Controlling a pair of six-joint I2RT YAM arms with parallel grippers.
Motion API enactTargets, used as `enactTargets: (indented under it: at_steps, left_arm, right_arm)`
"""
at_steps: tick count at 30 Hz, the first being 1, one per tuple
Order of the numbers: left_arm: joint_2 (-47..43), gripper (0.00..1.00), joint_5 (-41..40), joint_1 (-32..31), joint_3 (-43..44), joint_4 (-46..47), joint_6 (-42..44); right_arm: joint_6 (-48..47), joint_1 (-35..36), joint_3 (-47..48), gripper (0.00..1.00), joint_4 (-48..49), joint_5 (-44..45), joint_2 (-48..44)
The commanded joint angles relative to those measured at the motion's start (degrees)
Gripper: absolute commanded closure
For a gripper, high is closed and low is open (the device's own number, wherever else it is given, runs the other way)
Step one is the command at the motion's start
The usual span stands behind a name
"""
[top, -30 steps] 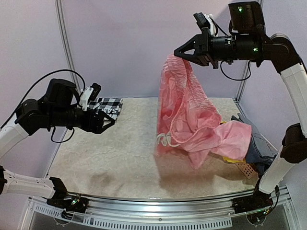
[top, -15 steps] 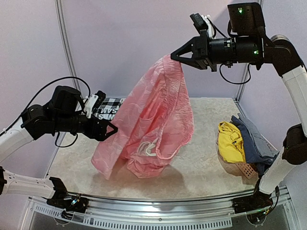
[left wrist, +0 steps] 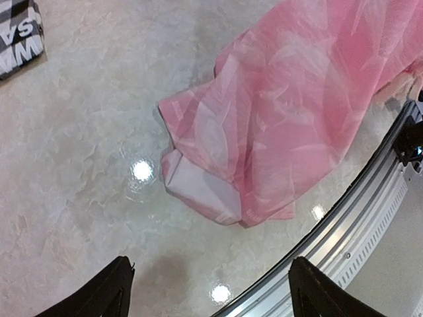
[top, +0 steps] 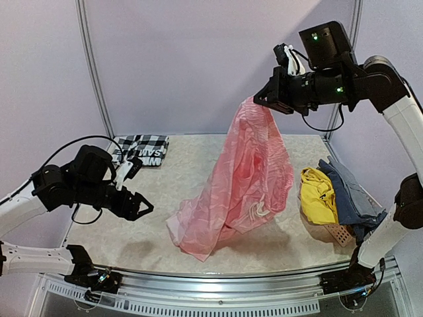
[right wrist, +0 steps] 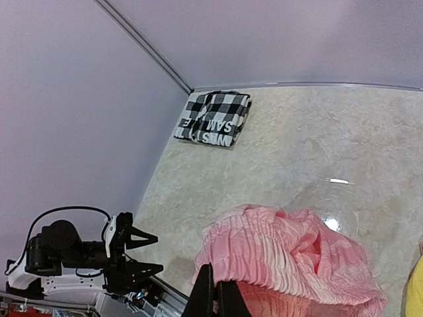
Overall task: Fold and stack the mixed laundry pile
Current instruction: Pick up the crumpled shorts.
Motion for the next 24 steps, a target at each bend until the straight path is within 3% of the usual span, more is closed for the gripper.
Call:
enactTargets:
  at_steps: [1,6,15,24]
  left_arm:
    - [0.6,0.19,2.4,-2.4,-2.0,-0.3,-3.4]
    - [4.4,0.22,0.2,-6.9,-3.0,3.8,-5.7]
    - [18.4,0.26,-8.3,-22.0,0.6,7.9,-3.8]
    - [35.8,0.29,-10.7,-33.1,10.3,6.4,1.8]
  right_arm:
    - [1.6,-0.9,1.3,1.0,-1.1,5.6,3.0]
    - [1.1,-3.4,2.6,1.0,-1.1,9.3,7.0]
    - [-0.3,-10.3,-0.9,1.0,-2.1,8.4,8.9]
    - [-0.9,-11.9,-8.4,1.0,0.4,5.4,7.0]
